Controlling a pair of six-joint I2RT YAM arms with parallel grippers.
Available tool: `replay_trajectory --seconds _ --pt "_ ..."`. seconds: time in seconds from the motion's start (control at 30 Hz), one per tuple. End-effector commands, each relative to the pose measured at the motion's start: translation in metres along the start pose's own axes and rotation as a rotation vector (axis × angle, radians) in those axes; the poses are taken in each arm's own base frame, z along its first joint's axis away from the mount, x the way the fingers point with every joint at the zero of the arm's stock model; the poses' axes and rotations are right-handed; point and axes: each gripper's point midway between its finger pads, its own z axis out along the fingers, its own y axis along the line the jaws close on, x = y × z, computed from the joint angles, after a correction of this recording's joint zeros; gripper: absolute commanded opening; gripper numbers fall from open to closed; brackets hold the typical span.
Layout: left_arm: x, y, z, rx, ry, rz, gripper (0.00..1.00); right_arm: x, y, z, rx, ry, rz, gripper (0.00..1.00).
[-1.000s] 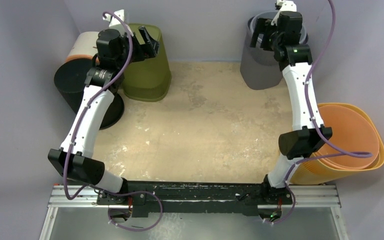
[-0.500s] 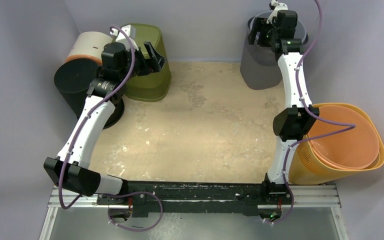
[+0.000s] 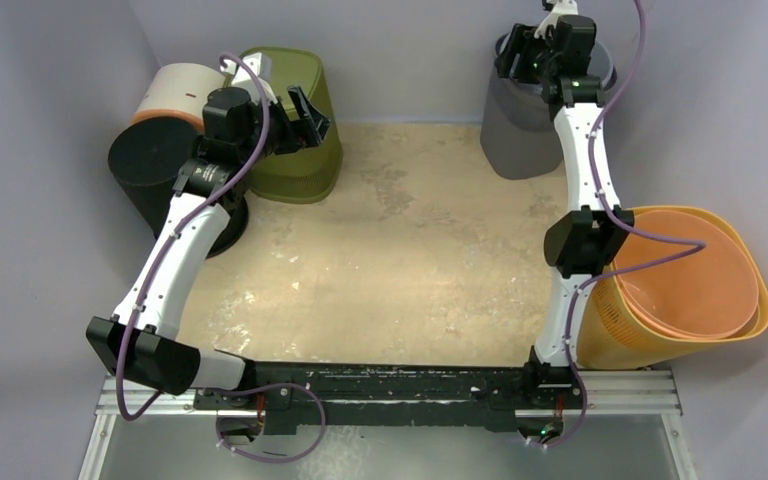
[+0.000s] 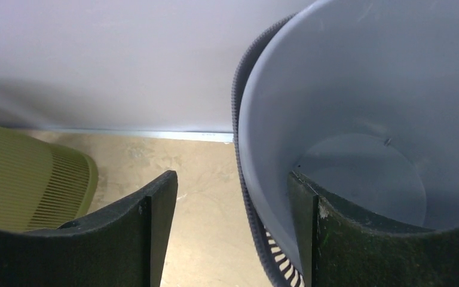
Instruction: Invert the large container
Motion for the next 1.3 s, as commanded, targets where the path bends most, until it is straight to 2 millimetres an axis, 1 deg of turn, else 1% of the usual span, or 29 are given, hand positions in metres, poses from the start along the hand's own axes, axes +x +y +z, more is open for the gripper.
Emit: replay_trajectory --seconds 0.0,0.07,0.2,0.27,0.33,0.37,0.47,0.5,0.57,0.63,0.7,0.77,0.93,1.07,1.1,1.23,1.27 --pt "-0.007 -0.009 -0.008 0.028 -0.023 0.006 0.84 -0.015 -0.001 0.006 -0.022 -0.055 0.008 0.69" --pt "-0.006 -0.008 -0.007 0.026 -0.022 0.006 0.84 -0.013 -0.005 0.011 -0.022 -0.053 0.01 0.67" --pt "-0.004 -0.006 -0.006 0.015 -0.015 0.006 0.84 -0.007 -0.012 0.019 -0.02 -0.044 0.019 0.61" --pt "-0.003 -0.004 -0.006 0.009 -0.01 0.005 0.84 -0.004 -0.015 0.022 -0.025 -0.037 0.028 0.52" --pt "-0.002 -0.003 -0.006 0.005 -0.008 0.004 0.84 -0.002 -0.015 0.023 -0.036 -0.036 0.035 0.36" --pt "-0.001 -0.002 -0.005 0.002 -0.006 0.004 0.84 -0.001 -0.015 0.023 -0.043 -0.032 0.039 0.31" --pt "0.001 -0.001 -0.003 -0.002 0.0 0.004 0.84 0.0 -0.016 0.021 -0.048 -0.027 0.036 0.27" --pt "0.001 -0.001 -0.003 -0.002 0.0 0.002 0.84 0.0 -0.016 0.02 -0.049 -0.022 0.03 0.25" --pt "0.003 0.0 -0.002 -0.005 0.005 0.002 0.84 0.002 -0.017 0.017 -0.045 -0.007 0.019 0.18" --pt "0.003 0.0 -0.003 -0.006 0.006 0.001 0.84 0.001 -0.018 0.009 -0.034 0.006 0.011 0.12" --pt "0.003 0.0 -0.003 -0.009 0.007 0.002 0.84 -0.006 -0.017 -0.003 -0.024 0.007 0.004 0.09" --pt "0.003 0.001 -0.005 -0.012 0.009 0.004 0.84 -0.017 -0.013 -0.02 -0.02 -0.009 -0.004 0.0" --pt "0.005 0.003 -0.005 -0.02 0.013 0.007 0.84 -0.038 -0.009 -0.062 0.018 -0.044 -0.025 0.0" --pt "0.008 0.002 -0.003 -0.008 0.021 -0.002 0.84 -0.024 -0.011 -0.072 0.032 -0.005 -0.022 0.0" --pt "0.008 0.001 -0.003 -0.005 0.02 -0.004 0.84 -0.017 -0.012 -0.073 0.031 0.012 -0.02 0.0" --pt "0.011 0.003 -0.003 -0.008 0.026 -0.006 0.84 -0.006 -0.009 -0.076 0.017 0.035 -0.015 0.0" --pt "0.012 0.003 -0.002 -0.009 0.028 -0.006 0.84 -0.003 -0.009 -0.076 0.011 0.041 -0.013 0.04"
